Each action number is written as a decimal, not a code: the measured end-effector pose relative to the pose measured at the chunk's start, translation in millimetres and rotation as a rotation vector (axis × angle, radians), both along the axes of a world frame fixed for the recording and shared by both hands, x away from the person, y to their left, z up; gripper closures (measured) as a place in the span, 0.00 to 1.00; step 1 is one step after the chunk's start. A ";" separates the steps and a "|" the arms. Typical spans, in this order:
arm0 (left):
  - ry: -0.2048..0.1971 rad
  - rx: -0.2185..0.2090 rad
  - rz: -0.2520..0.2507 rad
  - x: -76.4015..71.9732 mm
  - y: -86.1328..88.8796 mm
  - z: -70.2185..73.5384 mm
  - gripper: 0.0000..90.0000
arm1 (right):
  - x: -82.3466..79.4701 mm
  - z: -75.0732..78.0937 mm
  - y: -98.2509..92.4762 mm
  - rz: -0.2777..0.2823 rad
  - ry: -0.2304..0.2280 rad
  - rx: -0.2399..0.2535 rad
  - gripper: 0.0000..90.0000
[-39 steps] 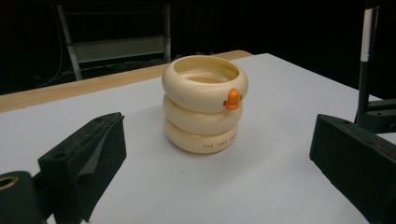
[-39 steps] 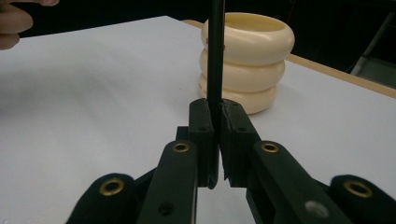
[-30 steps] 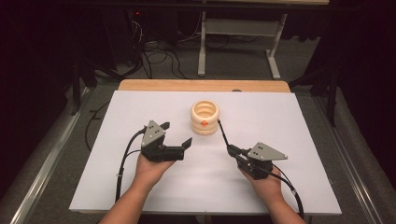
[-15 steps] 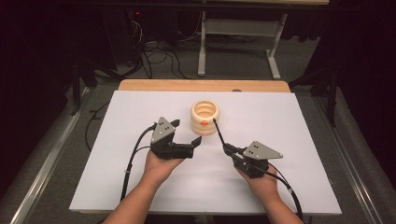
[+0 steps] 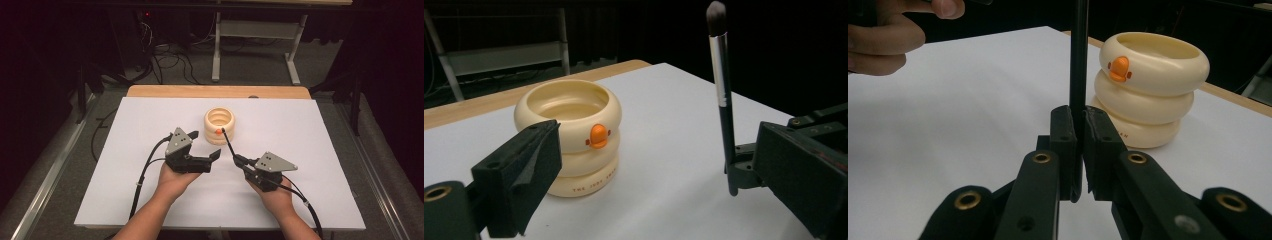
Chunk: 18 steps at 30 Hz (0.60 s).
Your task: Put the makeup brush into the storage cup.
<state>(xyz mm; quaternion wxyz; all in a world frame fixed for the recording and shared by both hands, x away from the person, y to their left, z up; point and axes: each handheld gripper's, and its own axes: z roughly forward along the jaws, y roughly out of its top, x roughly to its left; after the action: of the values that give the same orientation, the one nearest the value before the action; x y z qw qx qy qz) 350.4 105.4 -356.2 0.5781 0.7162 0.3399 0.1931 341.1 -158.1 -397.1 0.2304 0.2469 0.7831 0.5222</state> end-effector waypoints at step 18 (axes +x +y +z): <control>0.005 -0.054 -0.035 -2.7 1.4 -4.6 0.19 | 0.0 -5.3 12.4 0.074 0.061 0.072 0.96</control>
<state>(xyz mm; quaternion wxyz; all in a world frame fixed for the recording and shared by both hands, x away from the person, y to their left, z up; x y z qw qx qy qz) 347.8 106.7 -360.8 0.5997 0.7065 0.3342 0.1718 341.1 -145.7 -402.3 0.1781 0.2416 0.7791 0.5504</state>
